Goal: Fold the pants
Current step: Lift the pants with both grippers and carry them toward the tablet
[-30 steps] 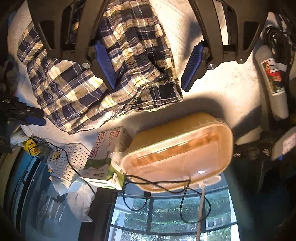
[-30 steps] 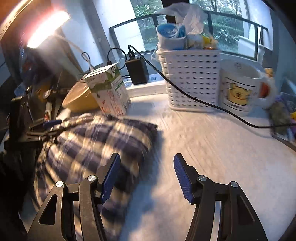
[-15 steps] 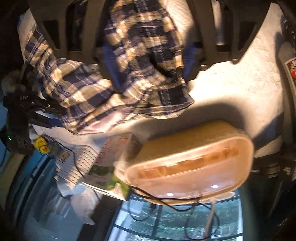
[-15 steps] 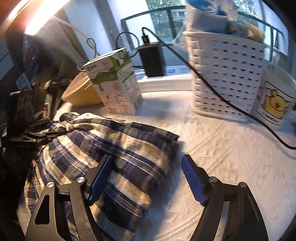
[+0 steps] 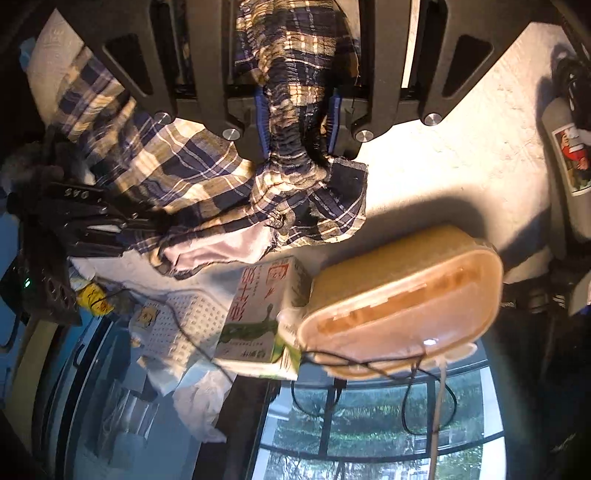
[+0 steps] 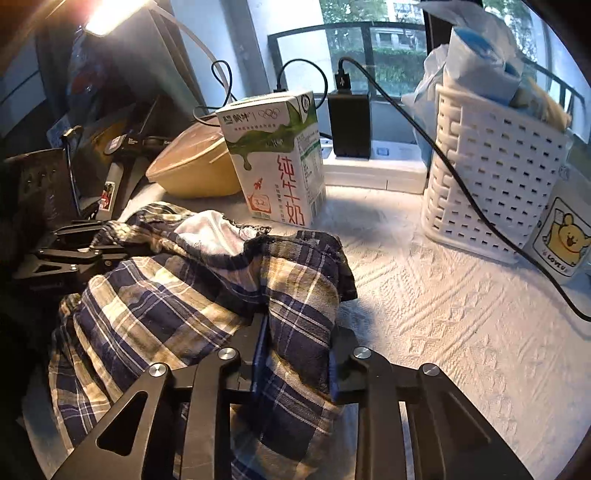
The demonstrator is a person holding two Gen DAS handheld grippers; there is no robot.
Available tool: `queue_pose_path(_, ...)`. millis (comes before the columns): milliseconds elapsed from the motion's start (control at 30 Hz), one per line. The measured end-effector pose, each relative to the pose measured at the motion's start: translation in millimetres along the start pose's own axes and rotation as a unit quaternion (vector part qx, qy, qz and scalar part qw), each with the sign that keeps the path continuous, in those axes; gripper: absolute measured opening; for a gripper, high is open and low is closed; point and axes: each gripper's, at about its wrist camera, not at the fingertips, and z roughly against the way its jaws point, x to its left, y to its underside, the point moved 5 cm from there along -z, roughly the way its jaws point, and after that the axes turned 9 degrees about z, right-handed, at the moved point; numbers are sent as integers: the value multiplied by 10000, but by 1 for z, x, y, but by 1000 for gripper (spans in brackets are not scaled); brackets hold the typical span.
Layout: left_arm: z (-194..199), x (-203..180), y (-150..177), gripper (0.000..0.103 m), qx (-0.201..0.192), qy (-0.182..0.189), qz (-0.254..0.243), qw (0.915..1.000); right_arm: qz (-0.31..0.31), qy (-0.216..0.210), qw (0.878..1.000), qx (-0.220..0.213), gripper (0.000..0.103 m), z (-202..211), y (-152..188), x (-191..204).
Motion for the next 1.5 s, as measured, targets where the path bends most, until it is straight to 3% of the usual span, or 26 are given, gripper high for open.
queue_pose_path(367, 59, -10, 2, 23, -593, 257, 81, 9979, 324, 559, 9960, -611, 23, 62, -14, 30)
queue_pose_path(567, 99, -26, 8, 23, -1031, 183, -50, 9945, 422, 754, 9915, -975, 23, 100, -17, 48)
queue_pose_path(1000, 186, -57, 16, 23, -1963, 19, -429, 9796, 789, 1112, 9752, -1741, 23, 188, -19, 108)
queue_pose_path(1367, 271, -48, 43, 23, -2573, -321, -399, 9650, 1278, 1070, 9599, -2255, 23, 243, -30, 186)
queue_pose_path(1500, 295, -35, 65, 23, -2606, -636, -282, 9629, 1404, 880, 9567, -2393, 23, 250, -28, 220)
